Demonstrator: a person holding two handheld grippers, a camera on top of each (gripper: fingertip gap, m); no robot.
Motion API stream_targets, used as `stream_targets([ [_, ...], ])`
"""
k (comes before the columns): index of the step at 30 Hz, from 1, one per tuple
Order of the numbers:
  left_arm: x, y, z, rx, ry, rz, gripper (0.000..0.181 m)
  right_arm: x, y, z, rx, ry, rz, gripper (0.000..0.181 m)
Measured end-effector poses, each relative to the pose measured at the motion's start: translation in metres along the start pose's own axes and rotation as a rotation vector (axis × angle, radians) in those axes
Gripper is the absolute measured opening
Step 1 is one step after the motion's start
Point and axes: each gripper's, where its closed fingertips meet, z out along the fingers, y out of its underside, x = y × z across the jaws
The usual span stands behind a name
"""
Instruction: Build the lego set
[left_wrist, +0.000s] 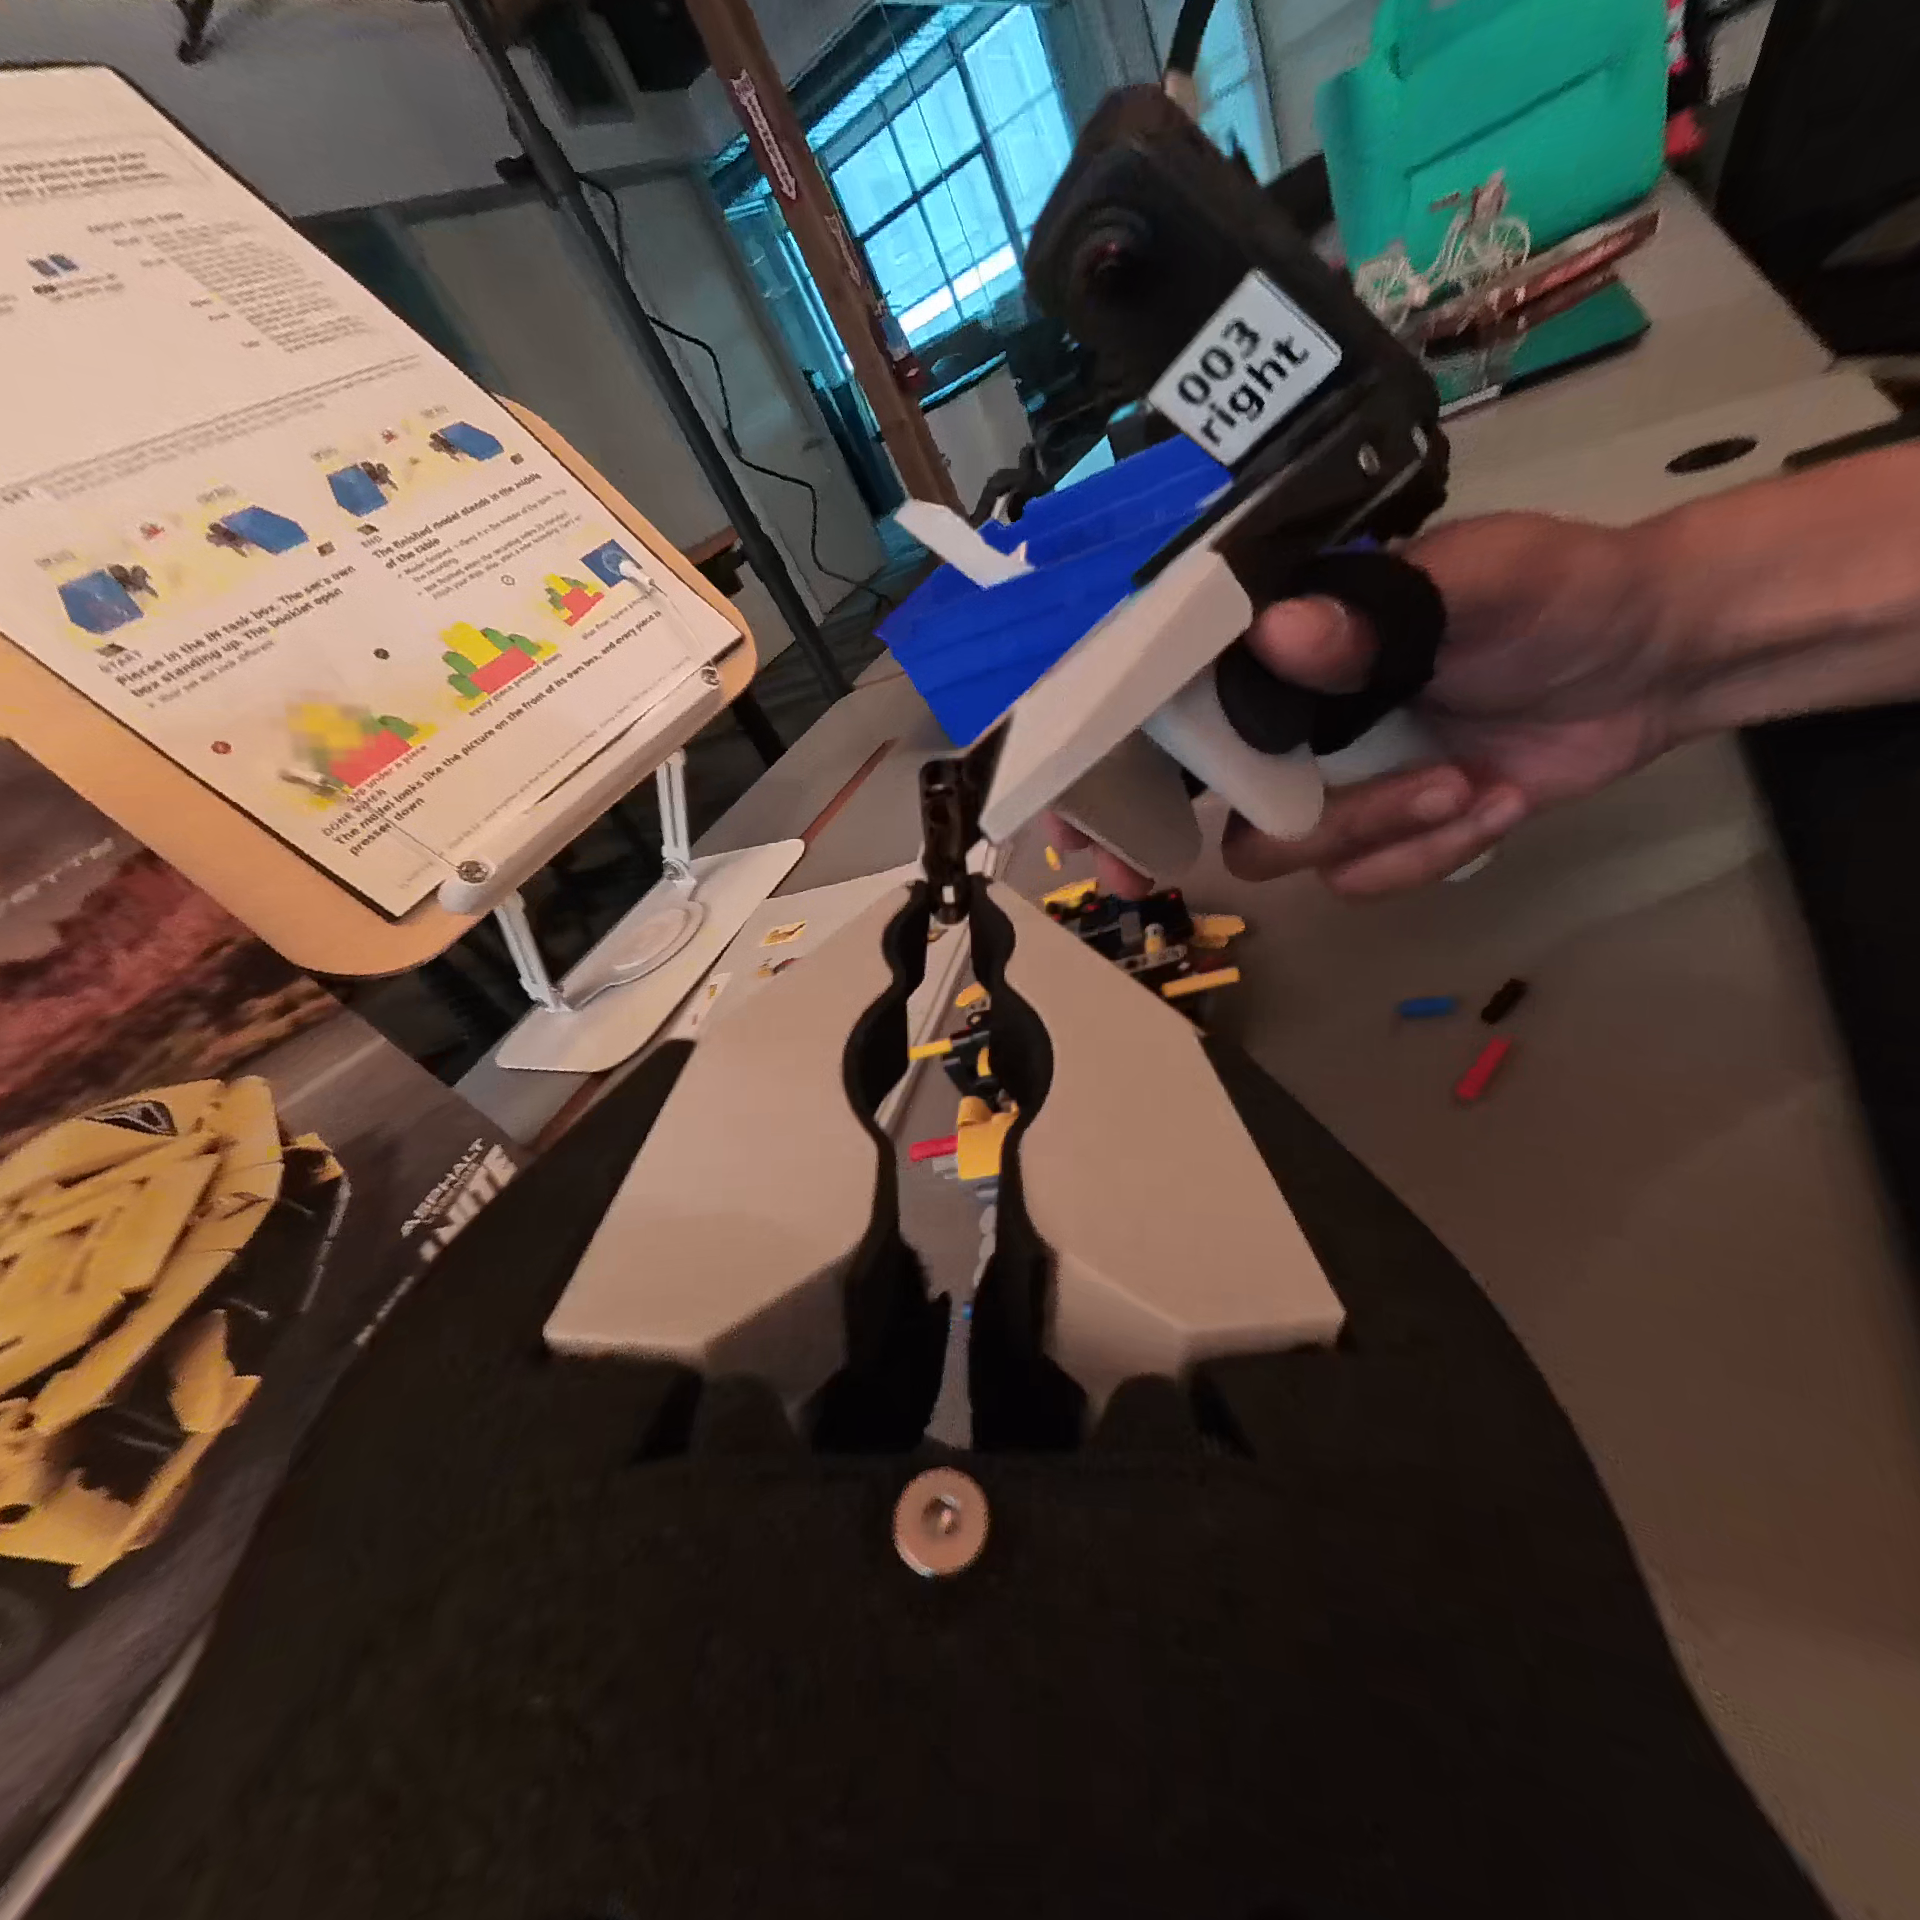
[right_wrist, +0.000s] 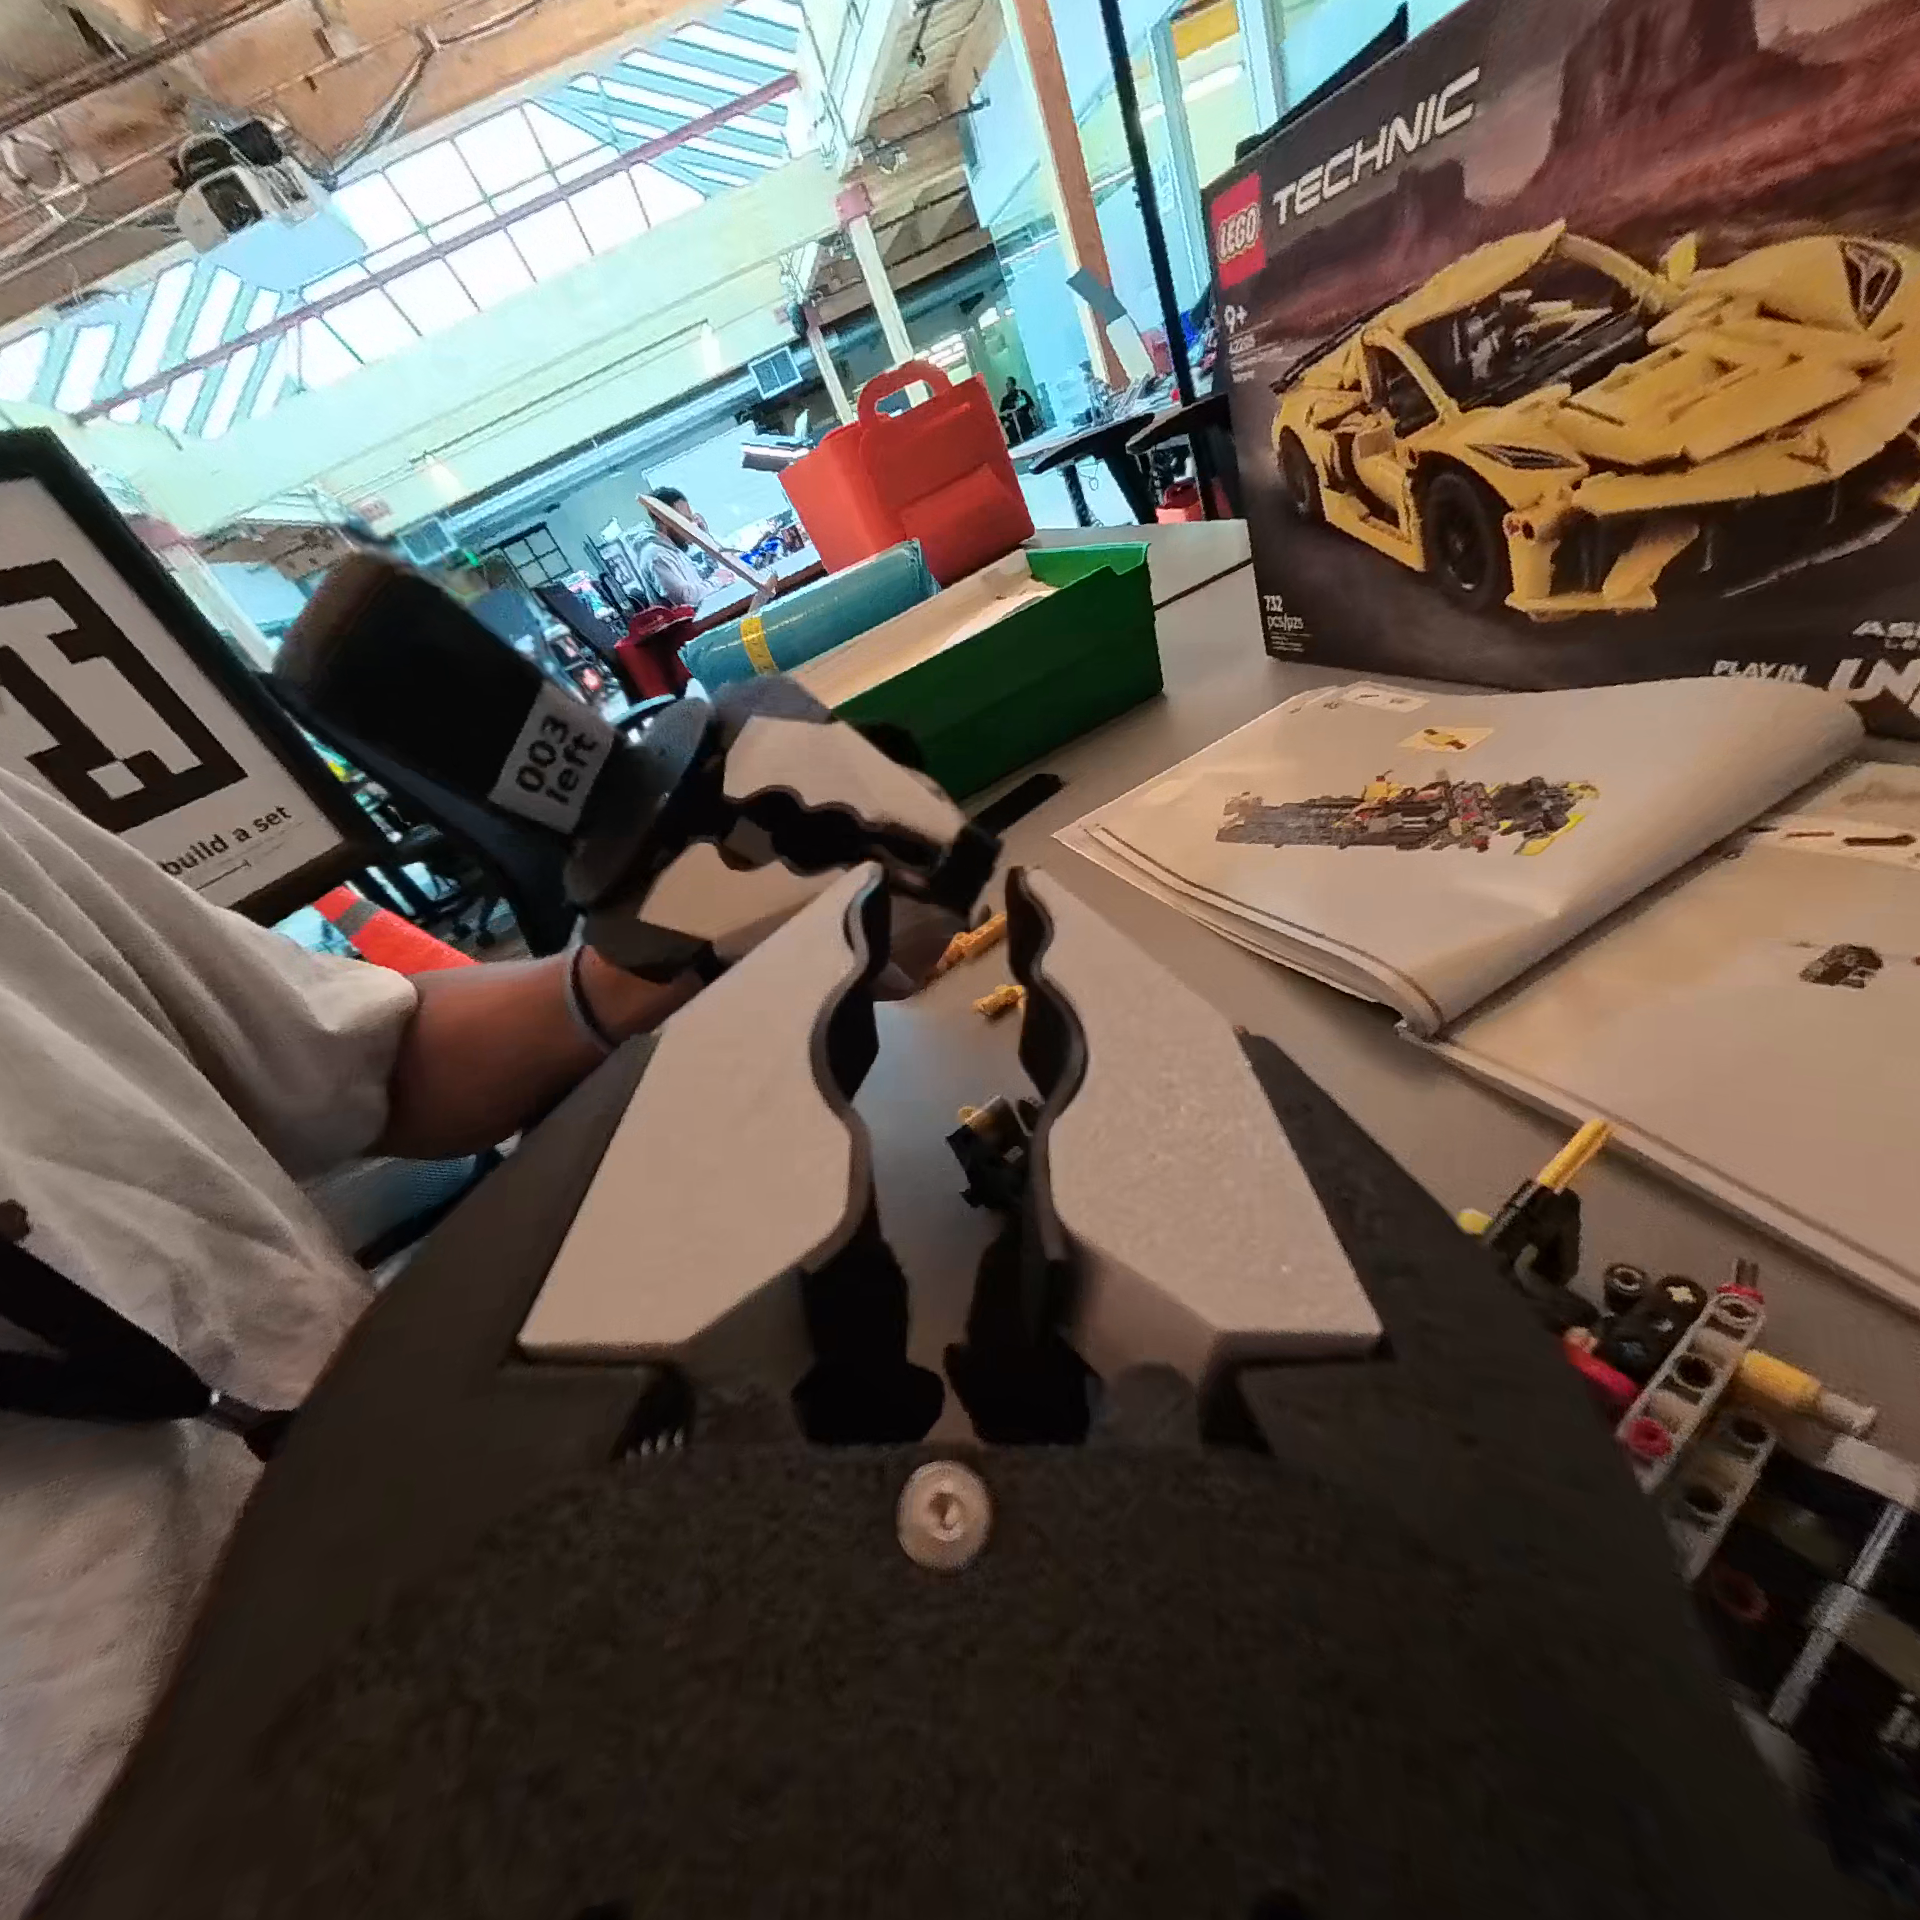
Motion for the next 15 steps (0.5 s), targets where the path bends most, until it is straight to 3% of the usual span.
stream_targets([
  [6, 0.001, 0.010, 0.004, -0.067, -0.058, 0.143, 0.008, 0.008, 0.005, 0.000, -0.021, 0.037, 0.061, 0.009],
  [11, -0.001, 0.015, 0.009, -0.113, -0.096, 0.053, 0.009, 0.014, 0.007, 0.003, -0.049, 0.145, -0.072, 0.007],
  [15, -0.002, 0.021, 0.011, -0.156, -0.132, 0.112, 0.008, 0.016, 0.012, 0.006, -0.069, 0.165, -0.058, 0.007],
])
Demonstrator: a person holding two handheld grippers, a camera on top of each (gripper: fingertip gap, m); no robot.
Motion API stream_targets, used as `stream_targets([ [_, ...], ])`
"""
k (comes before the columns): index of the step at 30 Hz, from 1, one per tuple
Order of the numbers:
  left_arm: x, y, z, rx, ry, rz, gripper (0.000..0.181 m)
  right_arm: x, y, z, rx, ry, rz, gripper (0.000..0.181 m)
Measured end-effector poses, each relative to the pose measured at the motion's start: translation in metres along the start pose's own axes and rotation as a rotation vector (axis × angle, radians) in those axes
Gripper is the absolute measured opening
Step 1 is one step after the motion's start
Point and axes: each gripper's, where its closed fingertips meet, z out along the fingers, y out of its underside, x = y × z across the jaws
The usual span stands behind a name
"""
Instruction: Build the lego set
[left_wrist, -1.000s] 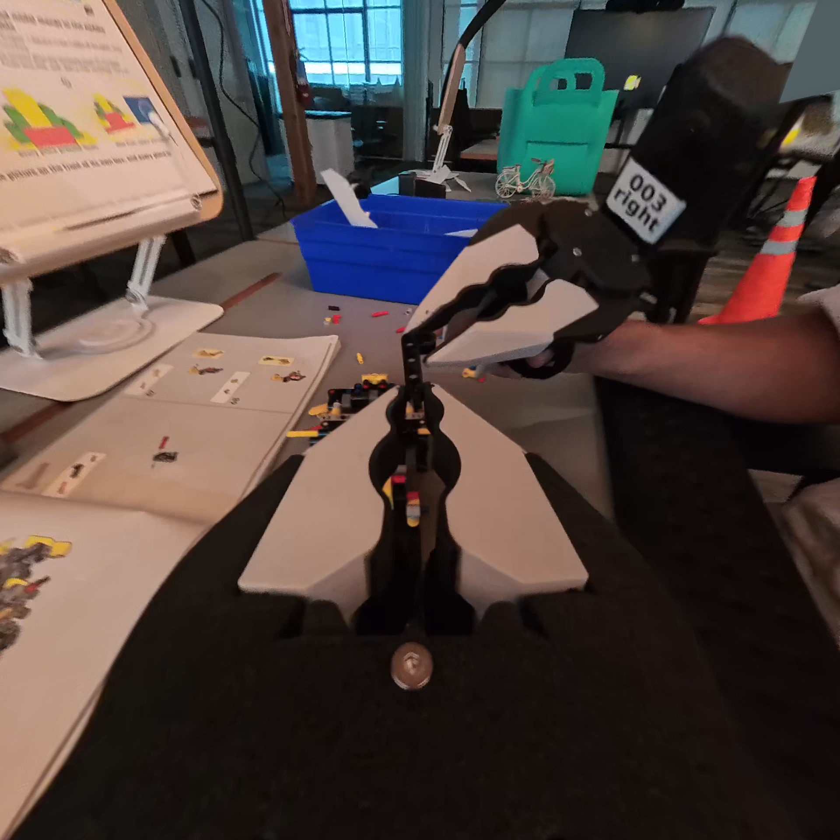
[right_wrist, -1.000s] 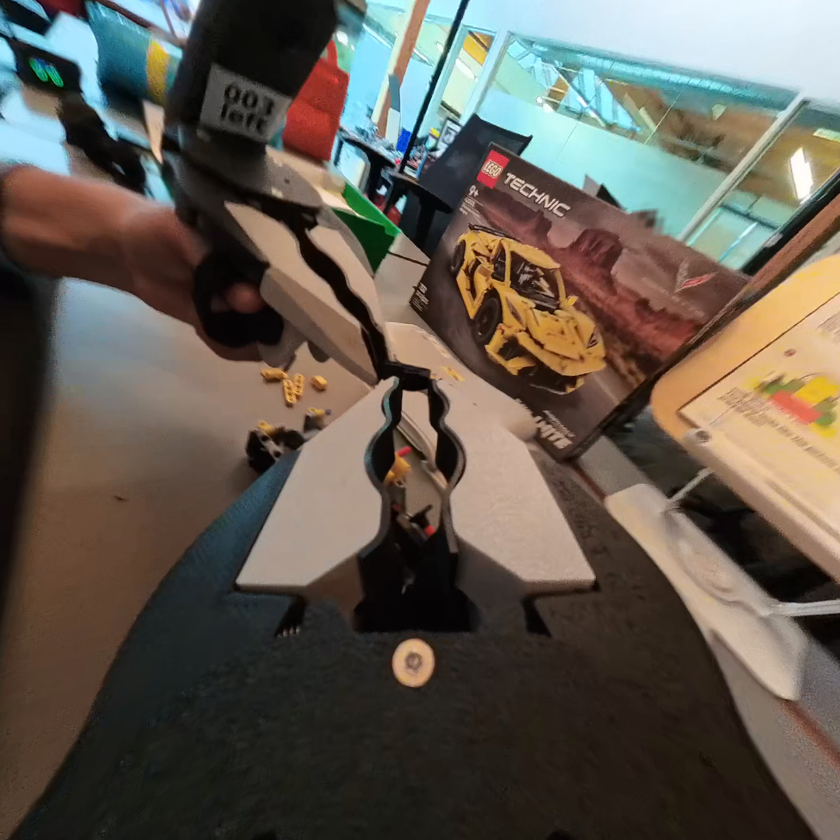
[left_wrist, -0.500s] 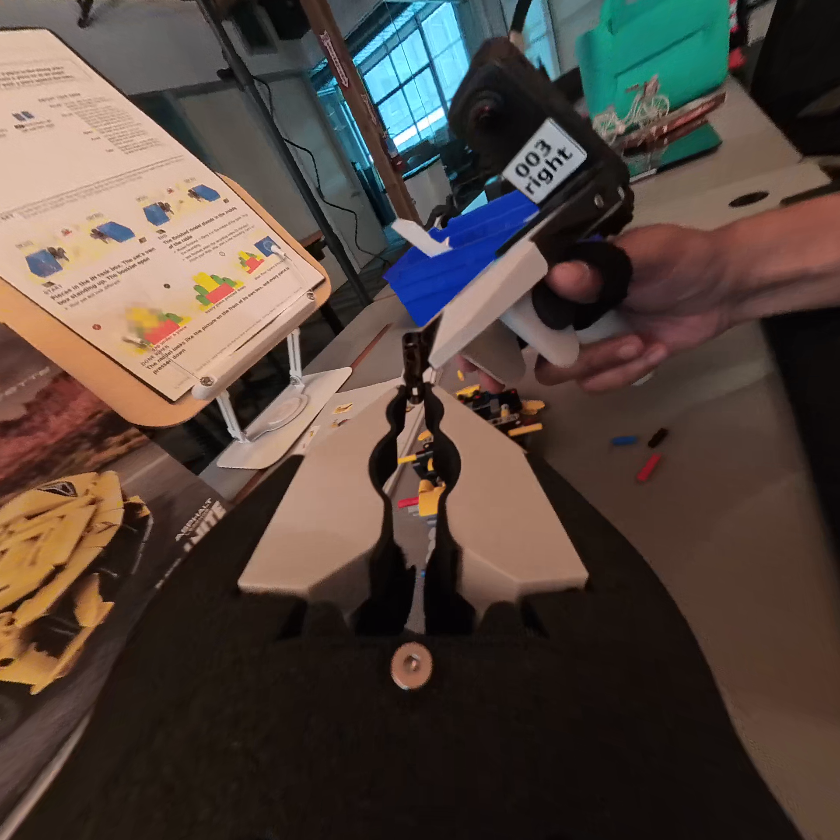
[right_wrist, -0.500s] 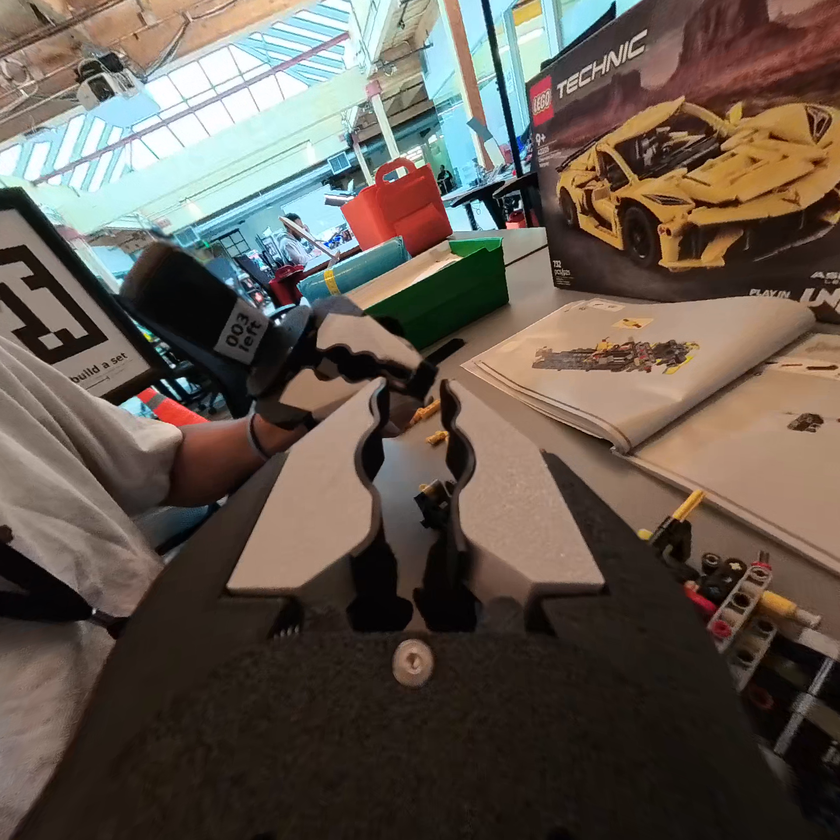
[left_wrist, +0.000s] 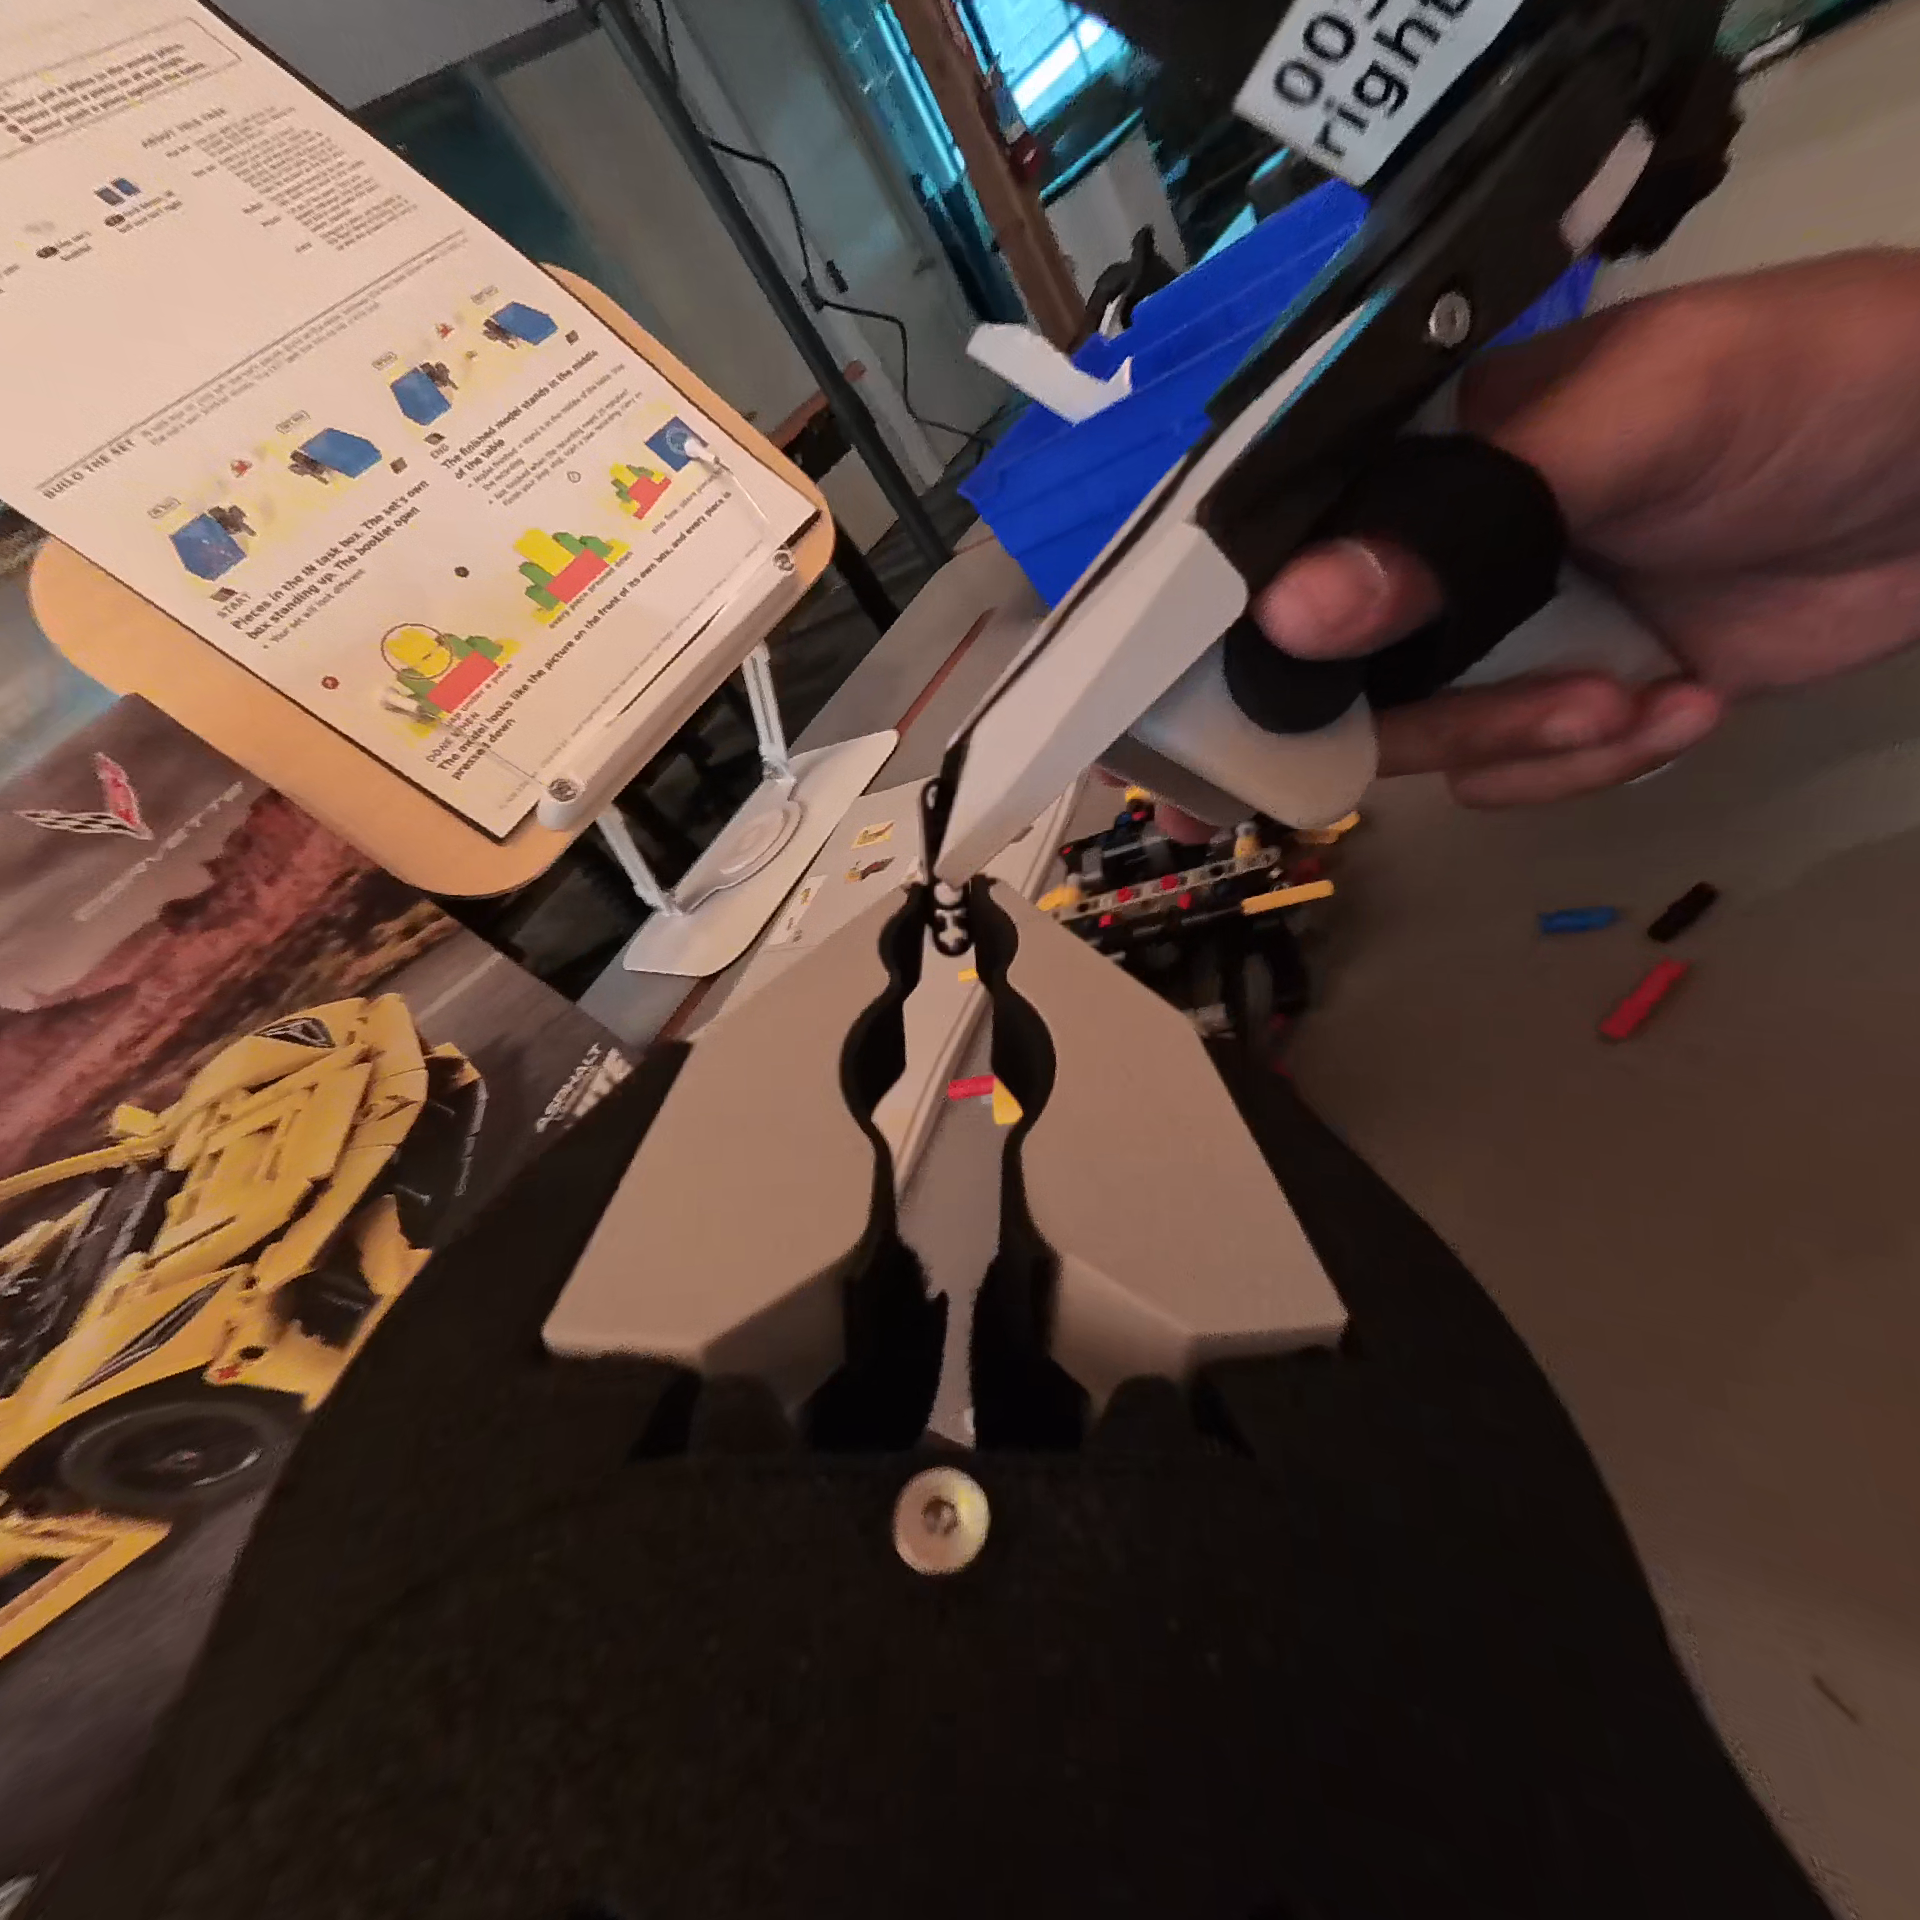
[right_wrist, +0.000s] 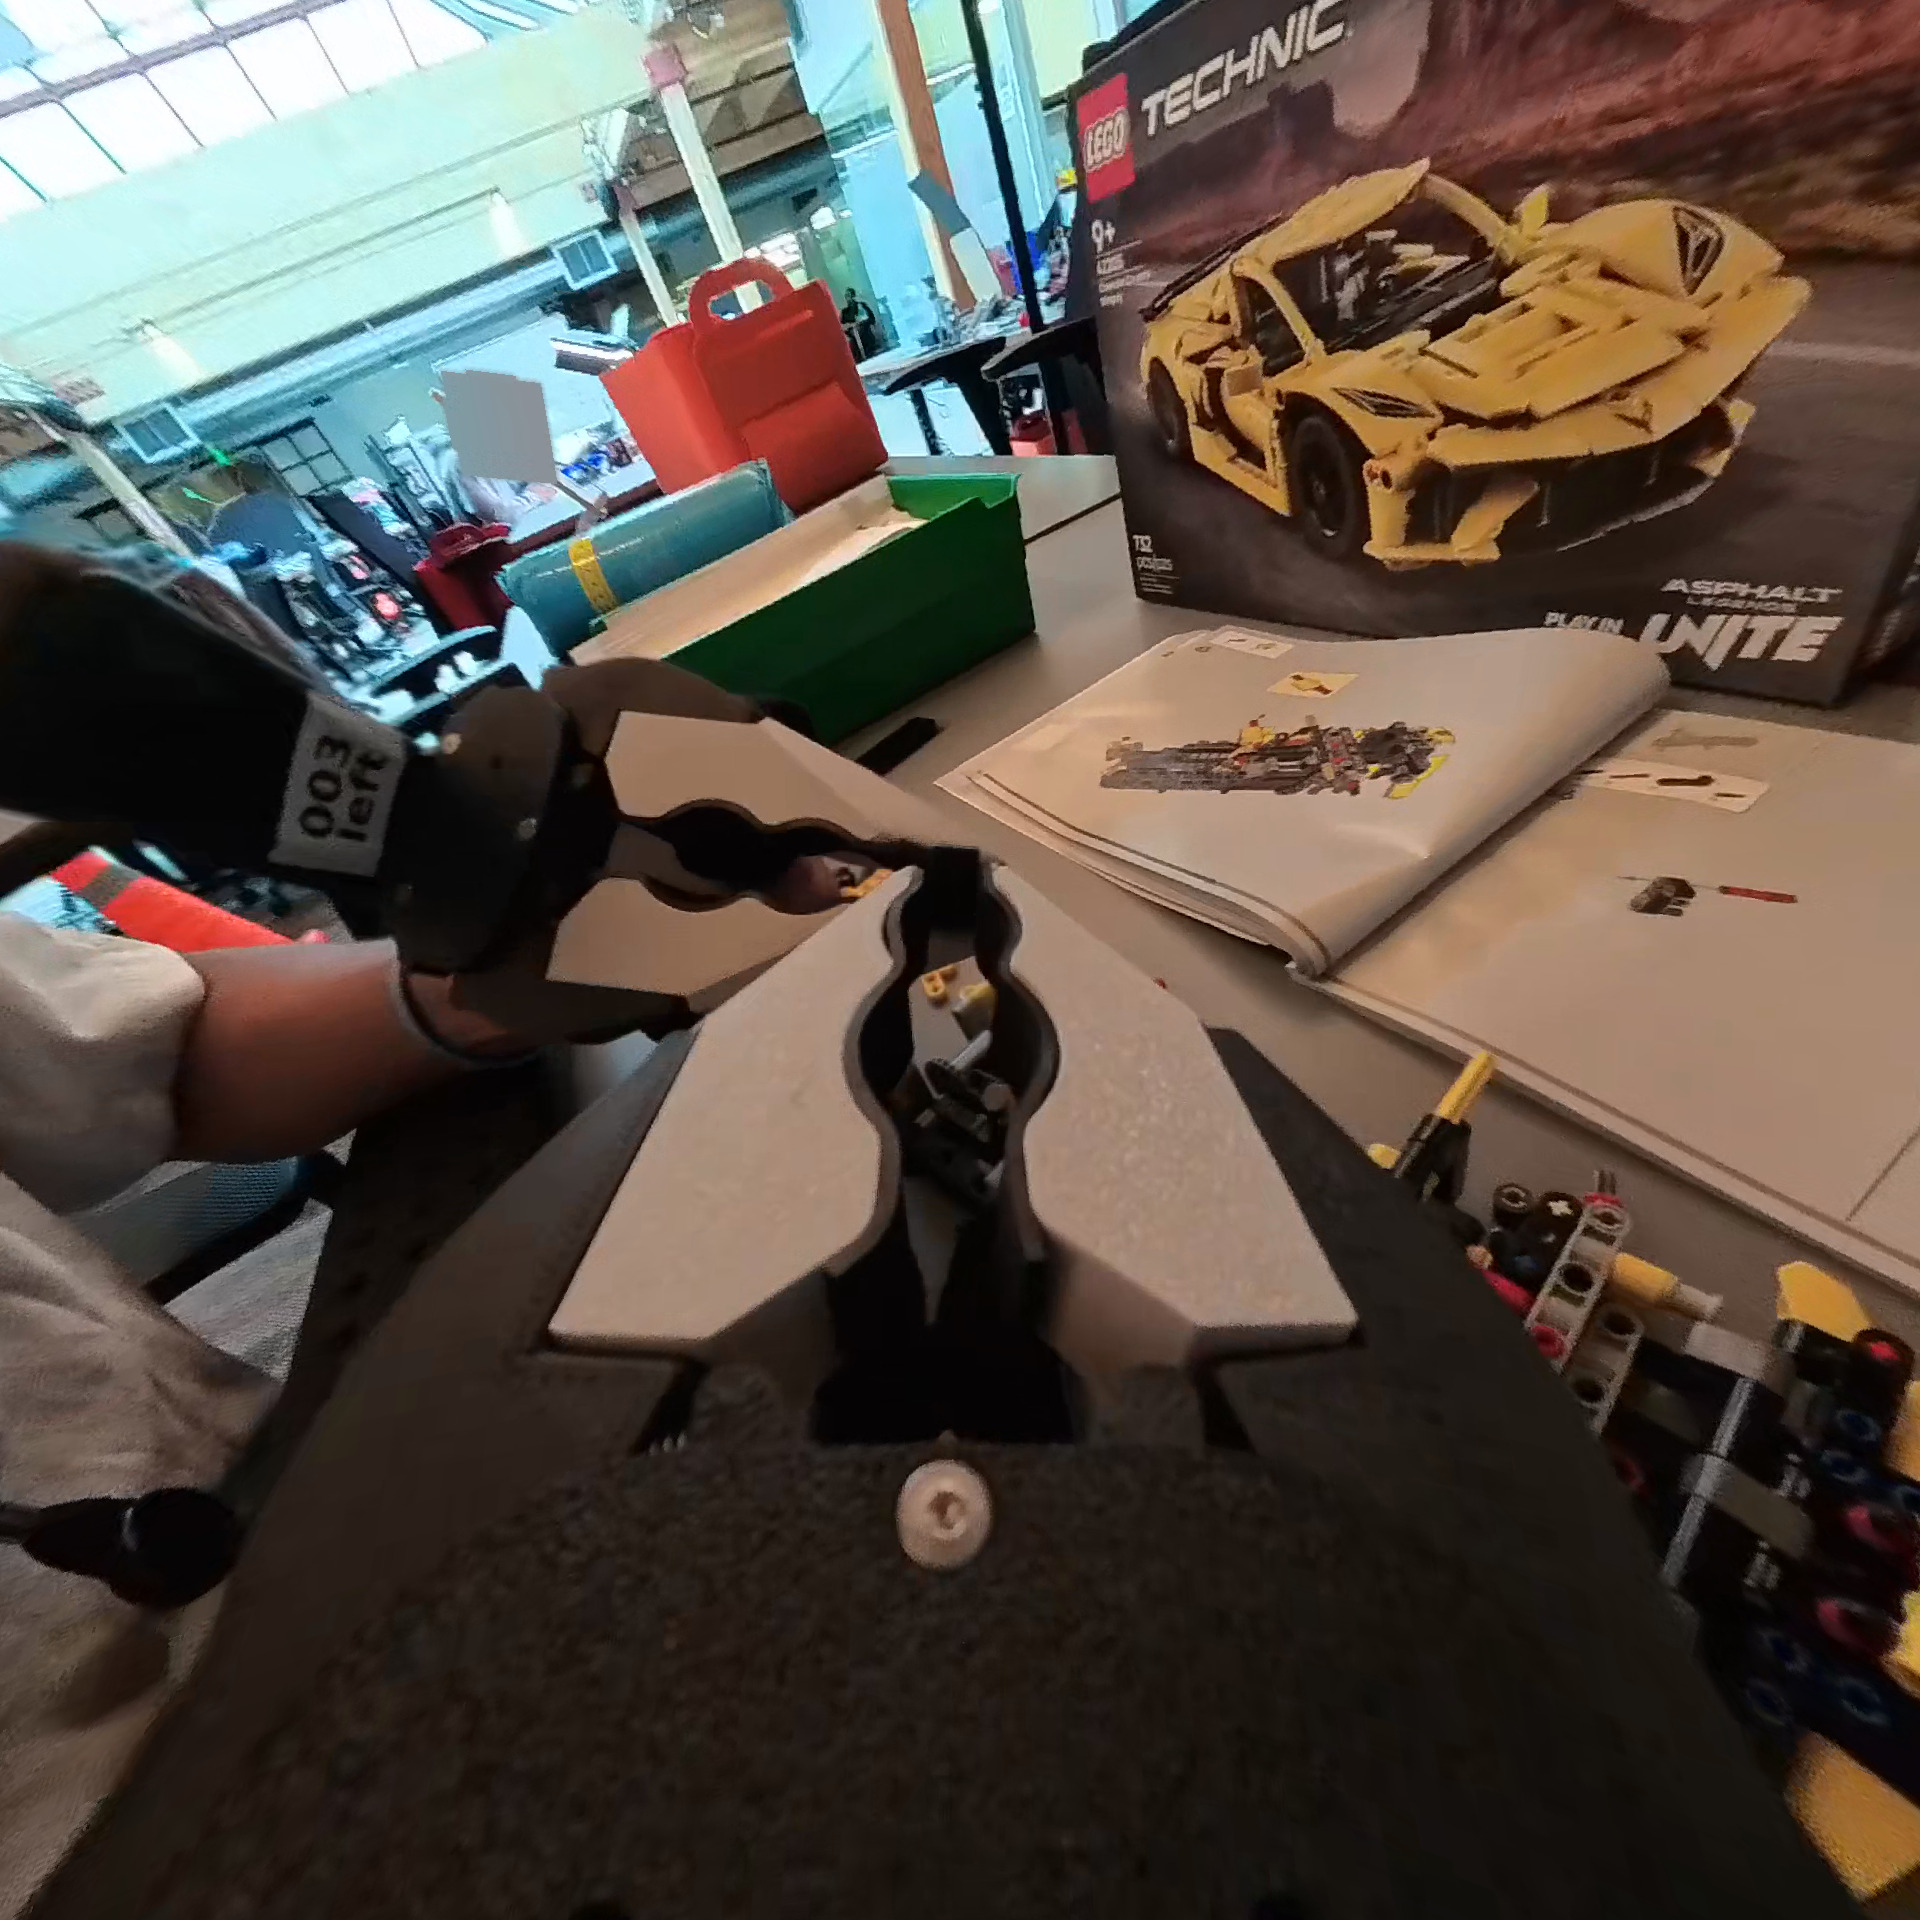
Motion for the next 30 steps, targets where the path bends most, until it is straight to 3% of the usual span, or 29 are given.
stream_targets([
  [11, -0.008, 0.009, 0.004, -0.119, -0.158, 0.133, 0.008, 0.010, 0.000, 0.005, -0.012, 0.164, -0.103, 0.007],
  [15, -0.020, 0.006, -0.001, -0.040, -0.073, -0.174, 0.007, -0.001, -0.020, -0.015, 0.066, 0.062, -0.164, 0.020],
  [18, -0.033, 0.000, -0.008, 0.075, 0.035, -0.458, 0.007, 0.008, -0.022, -0.050, -0.005, 0.034, -0.196, 0.024],
  [20, -0.031, -0.014, -0.013, 0.156, 0.098, -0.513, 0.007, 0.009, -0.026, -0.064, -0.009, 0.029, -0.144, 0.020],
  [25, -0.006, -0.015, -0.006, 0.120, 0.068, -0.238, 0.007, -0.018, -0.033, -0.032, 0.042, 0.002, -0.026, 0.030],
  [30, 0.002, -0.016, -0.005, 0.082, 0.014, -0.054, 0.007, -0.015, -0.014, -0.013, -0.031, 0.135, -0.125, 0.012],
])
